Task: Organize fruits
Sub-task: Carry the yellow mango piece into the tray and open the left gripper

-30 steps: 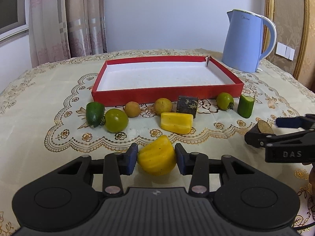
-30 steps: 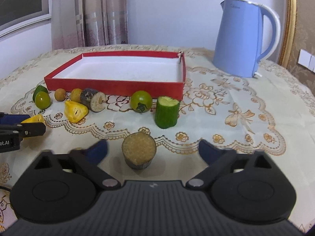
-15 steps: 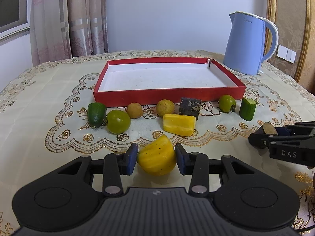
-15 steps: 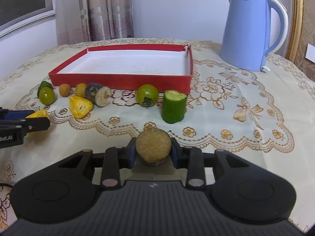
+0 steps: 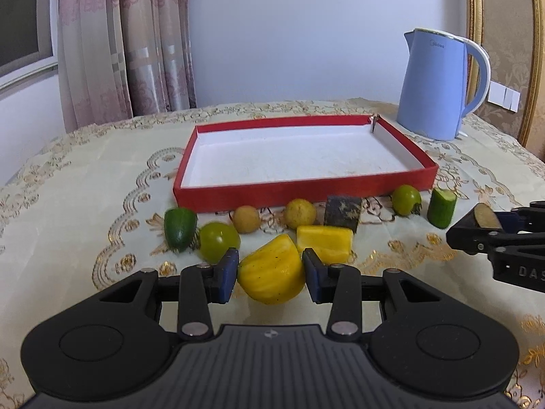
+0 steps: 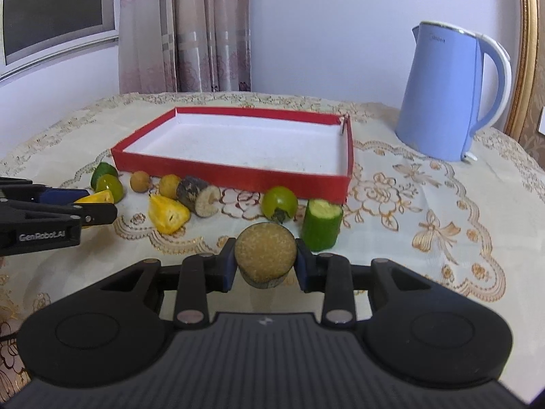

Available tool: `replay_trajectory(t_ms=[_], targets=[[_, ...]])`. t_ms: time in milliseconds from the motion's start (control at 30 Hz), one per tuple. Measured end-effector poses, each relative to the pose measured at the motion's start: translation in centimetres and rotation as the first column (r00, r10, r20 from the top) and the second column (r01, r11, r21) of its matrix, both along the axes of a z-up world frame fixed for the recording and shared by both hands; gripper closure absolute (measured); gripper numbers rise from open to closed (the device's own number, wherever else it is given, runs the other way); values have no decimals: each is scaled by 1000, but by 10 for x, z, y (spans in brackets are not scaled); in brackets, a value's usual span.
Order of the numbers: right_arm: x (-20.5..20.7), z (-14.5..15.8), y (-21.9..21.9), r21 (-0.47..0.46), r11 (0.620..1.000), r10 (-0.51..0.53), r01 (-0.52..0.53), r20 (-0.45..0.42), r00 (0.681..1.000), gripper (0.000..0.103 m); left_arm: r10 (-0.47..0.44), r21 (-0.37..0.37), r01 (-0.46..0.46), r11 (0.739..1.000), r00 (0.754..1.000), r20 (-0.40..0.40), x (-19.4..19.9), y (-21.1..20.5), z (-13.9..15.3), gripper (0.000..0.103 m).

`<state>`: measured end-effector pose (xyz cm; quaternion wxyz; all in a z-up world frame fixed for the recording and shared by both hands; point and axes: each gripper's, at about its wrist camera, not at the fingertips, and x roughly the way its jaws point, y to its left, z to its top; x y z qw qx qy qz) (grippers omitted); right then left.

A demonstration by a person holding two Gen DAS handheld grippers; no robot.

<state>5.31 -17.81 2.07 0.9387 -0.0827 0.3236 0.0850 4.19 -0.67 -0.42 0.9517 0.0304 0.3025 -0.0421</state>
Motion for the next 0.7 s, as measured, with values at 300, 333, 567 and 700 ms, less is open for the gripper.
replay_trajectory(t_ms=[300,333,567,700], targets=[[1,8,2,10,1000,11,-11,29,1000,70,2,30,-3,1000,1000,28,23,-5,12,63],[1,8,2,11,1000,14,-14,29,999,70,3,34,-4,999,1000,31,27,-6,13,63],[-2,9,-3,26,1000,13,-14,32,999,70,14,58,-17,998,999,43,60,-11,20,63],[-2,10,-6,37,999,11,-13,36,999,70,24,97,-30,995,998,59,80,-16,22,63]])
